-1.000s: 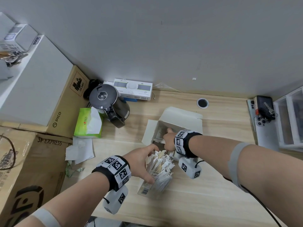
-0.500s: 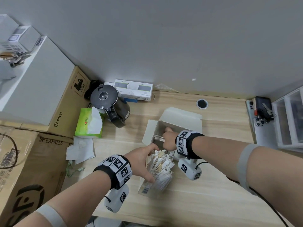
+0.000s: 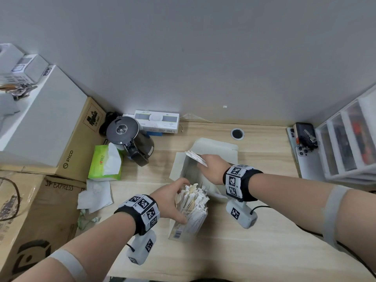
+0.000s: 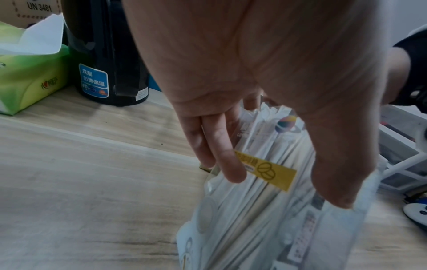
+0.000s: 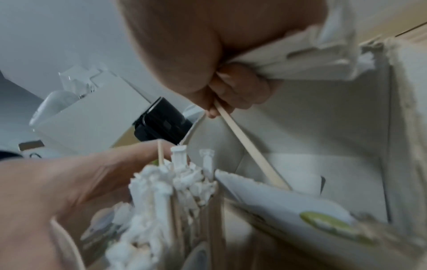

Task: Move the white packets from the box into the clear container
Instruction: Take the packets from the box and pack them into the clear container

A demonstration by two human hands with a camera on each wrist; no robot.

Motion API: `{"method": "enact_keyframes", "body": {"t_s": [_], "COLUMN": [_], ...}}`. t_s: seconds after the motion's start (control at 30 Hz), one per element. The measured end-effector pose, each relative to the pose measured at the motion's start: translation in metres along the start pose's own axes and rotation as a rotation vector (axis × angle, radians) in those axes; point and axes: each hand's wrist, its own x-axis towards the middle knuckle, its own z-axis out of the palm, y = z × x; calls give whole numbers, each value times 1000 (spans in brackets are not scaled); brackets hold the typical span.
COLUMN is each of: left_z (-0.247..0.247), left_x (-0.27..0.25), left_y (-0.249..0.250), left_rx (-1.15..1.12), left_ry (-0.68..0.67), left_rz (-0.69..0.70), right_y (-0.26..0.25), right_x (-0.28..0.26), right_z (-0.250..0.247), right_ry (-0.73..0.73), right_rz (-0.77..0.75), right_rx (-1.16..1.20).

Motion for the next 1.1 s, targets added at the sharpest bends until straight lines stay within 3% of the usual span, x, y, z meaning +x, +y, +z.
{"method": "enact_keyframes", "body": {"t_s": [0.23,0.37,0.47,0.7,0.87,1.1], "left_z": [5,6,4,3,2,0], "left_x": [-3,-4,-1,4,3,5], "left_y": [5,7,7,9,14,11], "left_rx": [-24,-106,-218,-347,-351,-279], "left_ry": [57,121,151,192,254,301], "left_rz": [-7,11,32,49,111,144], "right_y": [-18,-37,-47,-58,-55,-60], "right_x": [-16,-23,-26,-37,-42,-49], "right_z": [-25,-28,-23,2,17,14], "right_ry": [273,275,207,138,113,107], "right_rz": [10,7,17,21,8,-141], "right_rx": [529,975,1151,1203,913,922]}}
